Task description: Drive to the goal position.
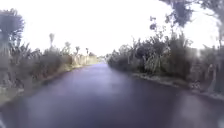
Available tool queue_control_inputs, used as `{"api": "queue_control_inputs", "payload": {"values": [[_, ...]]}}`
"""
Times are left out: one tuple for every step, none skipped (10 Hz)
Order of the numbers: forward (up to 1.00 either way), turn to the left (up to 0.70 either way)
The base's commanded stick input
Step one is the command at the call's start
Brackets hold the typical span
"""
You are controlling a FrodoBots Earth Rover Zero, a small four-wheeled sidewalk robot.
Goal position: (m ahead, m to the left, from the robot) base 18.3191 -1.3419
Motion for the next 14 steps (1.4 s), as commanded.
{"api": "queue_control_inputs", "payload": {"values": [[0.97,0.00],[0.97,0.00],[0.97,0.00],[0.97,0.00],[0.97,0.00],[0.97,0.00],[0.97,0.00],[0.97,0.00],[0.98,0.00],[0.98,0.00],[0.97,0.00],[0.97,0.00],[0.98,0.00],[0.97,0.00]]}}
